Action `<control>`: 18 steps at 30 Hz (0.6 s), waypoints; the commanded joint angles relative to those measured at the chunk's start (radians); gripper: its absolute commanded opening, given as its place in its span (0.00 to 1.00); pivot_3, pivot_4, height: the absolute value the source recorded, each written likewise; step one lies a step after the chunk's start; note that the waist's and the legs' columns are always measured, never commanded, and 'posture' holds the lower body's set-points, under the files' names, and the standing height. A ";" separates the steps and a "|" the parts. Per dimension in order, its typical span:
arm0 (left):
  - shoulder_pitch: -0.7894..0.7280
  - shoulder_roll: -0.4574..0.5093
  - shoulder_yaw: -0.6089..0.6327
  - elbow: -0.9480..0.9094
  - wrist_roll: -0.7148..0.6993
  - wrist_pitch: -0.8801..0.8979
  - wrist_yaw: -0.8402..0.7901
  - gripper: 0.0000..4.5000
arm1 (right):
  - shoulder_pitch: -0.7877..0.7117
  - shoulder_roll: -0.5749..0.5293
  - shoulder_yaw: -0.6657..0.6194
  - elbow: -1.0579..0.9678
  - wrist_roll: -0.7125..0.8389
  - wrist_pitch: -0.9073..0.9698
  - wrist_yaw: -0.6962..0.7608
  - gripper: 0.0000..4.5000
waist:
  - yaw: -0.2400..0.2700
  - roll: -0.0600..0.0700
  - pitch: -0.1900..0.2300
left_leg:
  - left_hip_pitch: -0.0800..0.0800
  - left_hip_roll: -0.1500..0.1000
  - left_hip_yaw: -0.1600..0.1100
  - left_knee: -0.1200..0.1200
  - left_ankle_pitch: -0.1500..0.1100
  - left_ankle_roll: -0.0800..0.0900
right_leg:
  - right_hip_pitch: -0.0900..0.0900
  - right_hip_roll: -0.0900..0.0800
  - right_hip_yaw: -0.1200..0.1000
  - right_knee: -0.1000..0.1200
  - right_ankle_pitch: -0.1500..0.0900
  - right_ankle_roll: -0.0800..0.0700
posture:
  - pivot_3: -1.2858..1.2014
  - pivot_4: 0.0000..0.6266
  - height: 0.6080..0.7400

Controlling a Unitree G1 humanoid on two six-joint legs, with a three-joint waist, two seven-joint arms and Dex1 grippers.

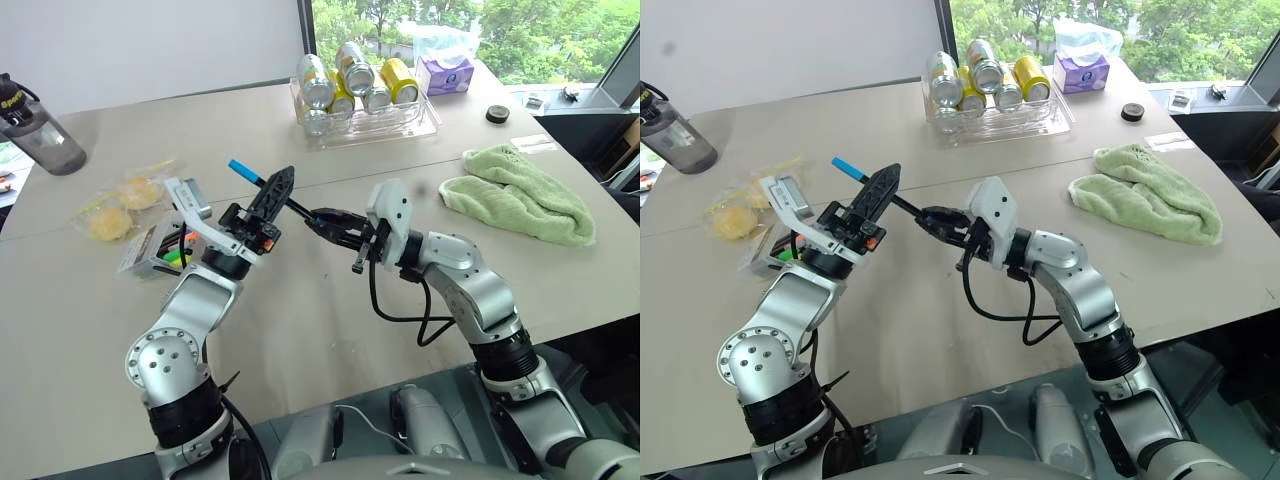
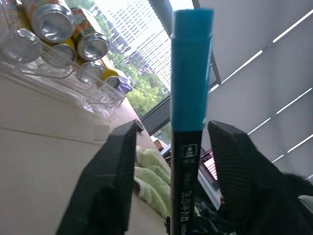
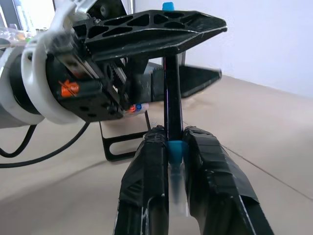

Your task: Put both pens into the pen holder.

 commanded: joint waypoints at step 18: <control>-0.026 0.649 -0.492 -0.113 1.218 -0.427 -0.026 0.00 | -0.065 -0.377 -0.287 0.034 0.391 0.222 0.403 0.73 | 0.021 0.002 0.001 | 0.000 0.000 0.001 -0.006 0.000 0.000 | 0.000 0.000 0.001 -0.006 0.000 0.000 | 0.52 0.24 0.99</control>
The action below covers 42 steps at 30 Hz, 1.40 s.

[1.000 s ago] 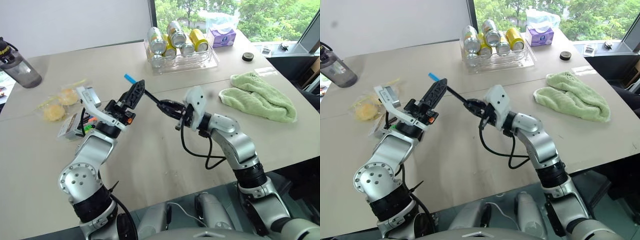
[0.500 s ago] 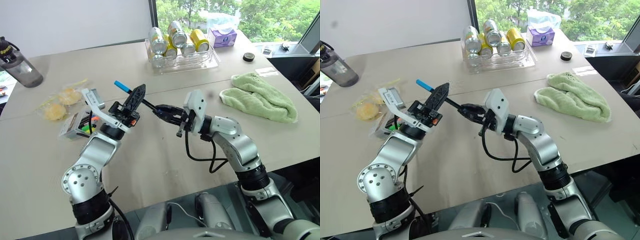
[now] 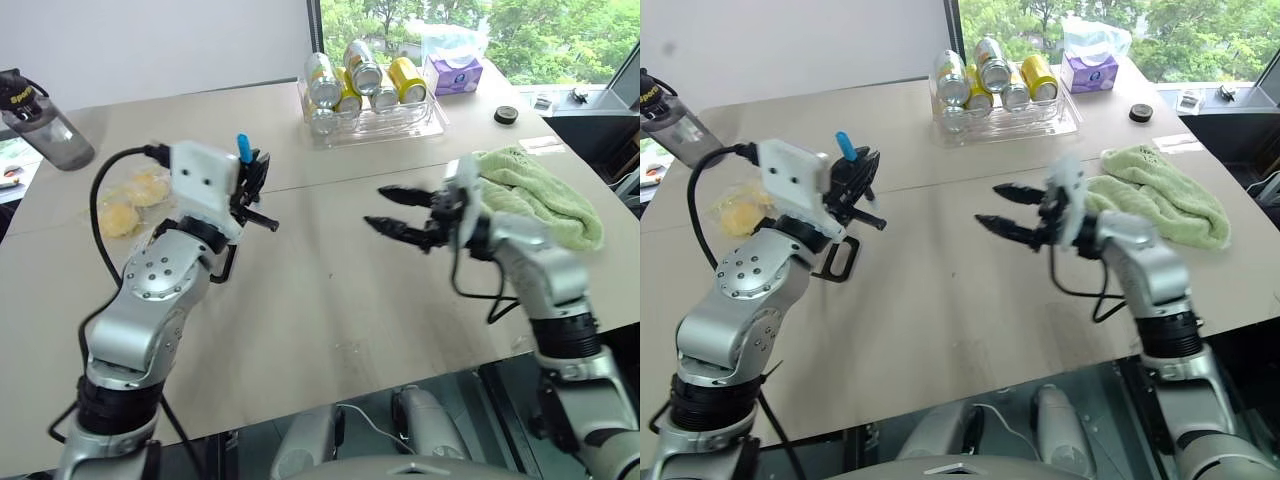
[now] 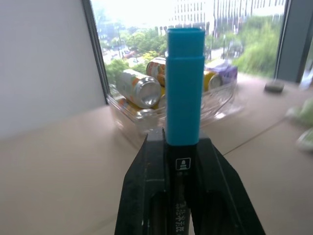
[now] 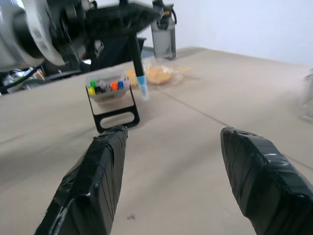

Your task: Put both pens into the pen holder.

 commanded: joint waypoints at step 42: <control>0.317 -0.024 0.151 0.019 0.596 -0.104 -0.133 0.60 | -0.071 -0.171 -0.099 0.032 0.181 0.096 0.219 0.73 | 0.028 0.001 0.001 | -0.005 0.001 -0.003 0.003 -0.001 0.001 | -0.001 -0.003 -0.002 0.000 0.000 0.000 | 0.52 0.24 0.99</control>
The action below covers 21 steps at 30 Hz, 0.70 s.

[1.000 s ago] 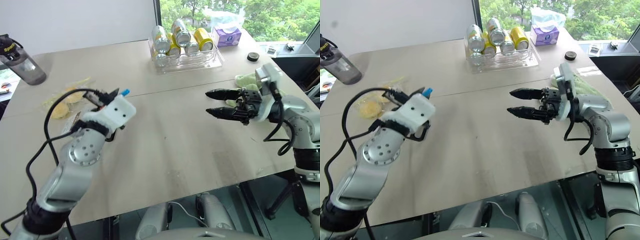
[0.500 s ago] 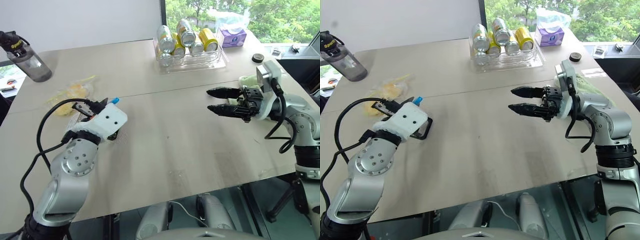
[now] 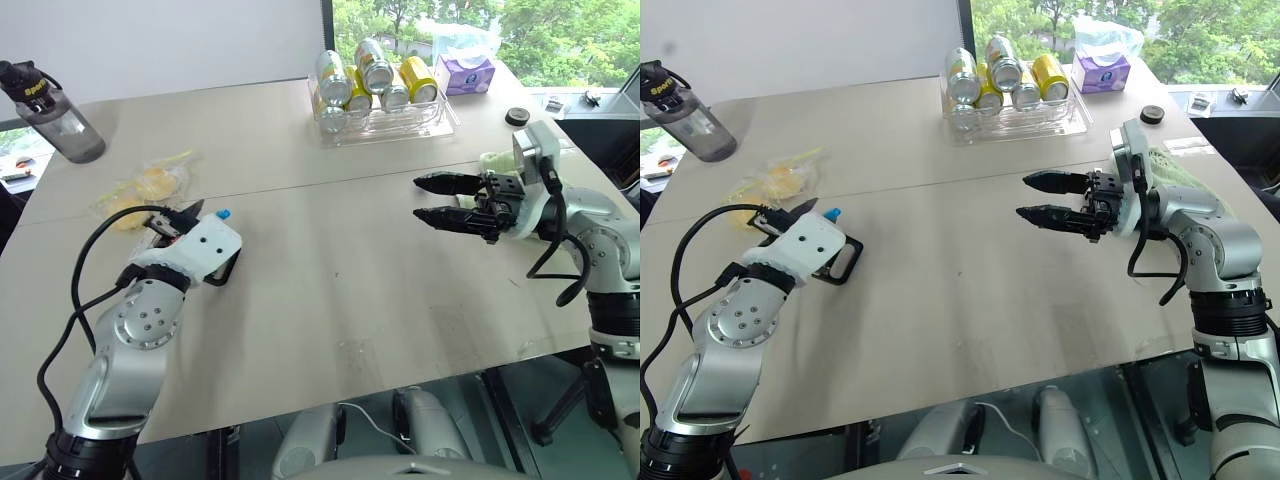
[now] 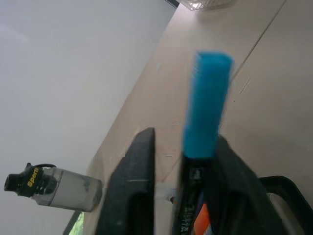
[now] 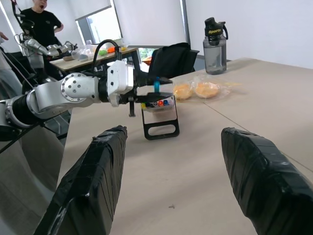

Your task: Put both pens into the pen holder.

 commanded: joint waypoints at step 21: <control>0.149 -0.312 0.063 -0.174 -0.585 -0.058 -0.223 0.98 | 0.086 0.061 0.010 0.043 -0.171 -0.220 -0.111 0.73 | -0.003 -0.002 -0.002 | -0.003 0.000 -0.001 0.004 -0.001 0.001 | 0.000 -0.001 -0.001 0.000 0.000 0.000 | 0.52 0.24 0.99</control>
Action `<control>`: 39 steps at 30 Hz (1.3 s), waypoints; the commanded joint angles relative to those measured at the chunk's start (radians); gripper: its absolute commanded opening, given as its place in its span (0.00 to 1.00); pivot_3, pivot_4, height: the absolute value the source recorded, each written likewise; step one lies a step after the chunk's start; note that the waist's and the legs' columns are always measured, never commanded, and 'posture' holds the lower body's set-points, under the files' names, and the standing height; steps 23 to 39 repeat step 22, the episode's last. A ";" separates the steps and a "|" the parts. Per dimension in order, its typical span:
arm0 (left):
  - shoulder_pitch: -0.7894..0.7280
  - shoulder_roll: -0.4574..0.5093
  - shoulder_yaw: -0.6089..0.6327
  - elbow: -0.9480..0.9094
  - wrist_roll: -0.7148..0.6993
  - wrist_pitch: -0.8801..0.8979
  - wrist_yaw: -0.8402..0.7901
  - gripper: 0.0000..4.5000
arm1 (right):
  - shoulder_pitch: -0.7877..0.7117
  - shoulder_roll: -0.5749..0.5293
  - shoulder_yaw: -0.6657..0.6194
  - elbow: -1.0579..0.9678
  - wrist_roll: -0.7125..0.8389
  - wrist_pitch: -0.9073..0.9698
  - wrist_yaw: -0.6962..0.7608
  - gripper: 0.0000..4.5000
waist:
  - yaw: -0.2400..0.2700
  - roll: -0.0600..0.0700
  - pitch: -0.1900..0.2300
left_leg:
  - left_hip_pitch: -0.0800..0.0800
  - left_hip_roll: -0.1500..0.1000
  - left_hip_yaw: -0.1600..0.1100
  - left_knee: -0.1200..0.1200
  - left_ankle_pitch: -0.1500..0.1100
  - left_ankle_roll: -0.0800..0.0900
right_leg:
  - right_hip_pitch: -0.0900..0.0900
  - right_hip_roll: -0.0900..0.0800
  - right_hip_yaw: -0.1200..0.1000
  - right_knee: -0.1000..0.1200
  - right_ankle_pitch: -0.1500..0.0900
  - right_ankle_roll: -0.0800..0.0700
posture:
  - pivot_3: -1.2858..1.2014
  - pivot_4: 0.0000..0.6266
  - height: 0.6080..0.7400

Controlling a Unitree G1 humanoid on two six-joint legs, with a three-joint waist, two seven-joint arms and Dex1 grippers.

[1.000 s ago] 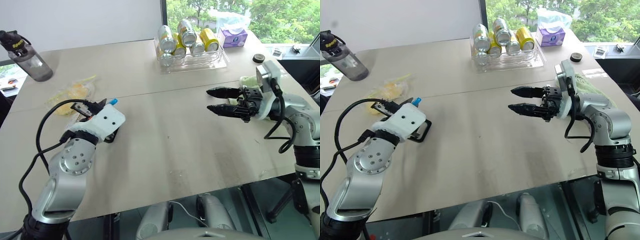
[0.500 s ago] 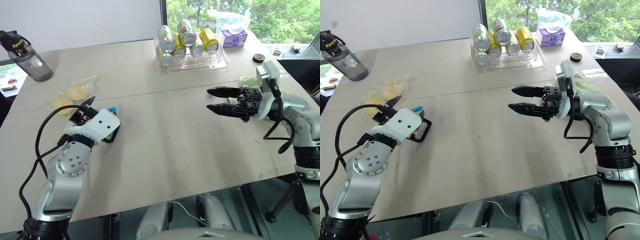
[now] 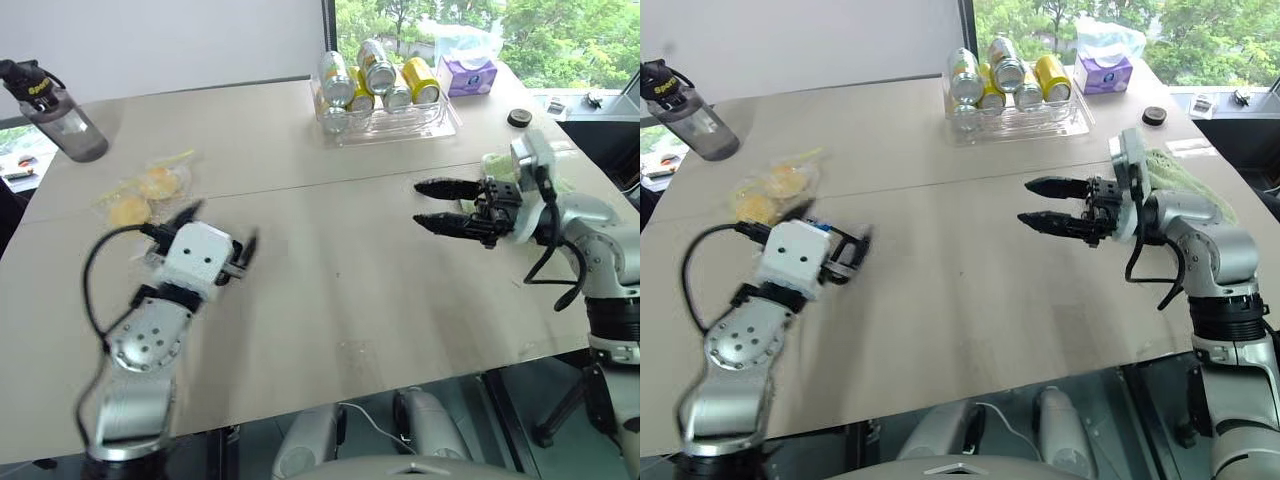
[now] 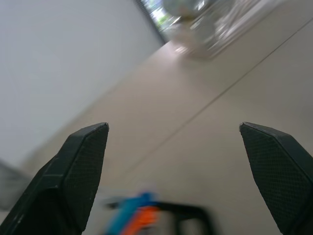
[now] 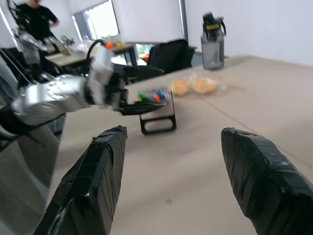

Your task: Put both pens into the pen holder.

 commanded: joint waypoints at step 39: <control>0.271 0.038 -0.030 -0.010 -0.329 0.136 -0.181 0.98 | 0.558 0.006 -0.100 -0.002 -0.292 -0.495 -0.247 0.73 | -0.005 0.004 0.000 | 0.020 0.001 0.003 -0.001 0.000 0.000 | 0.017 0.003 -0.001 0.000 -0.001 0.000 | 0.52 0.24 0.99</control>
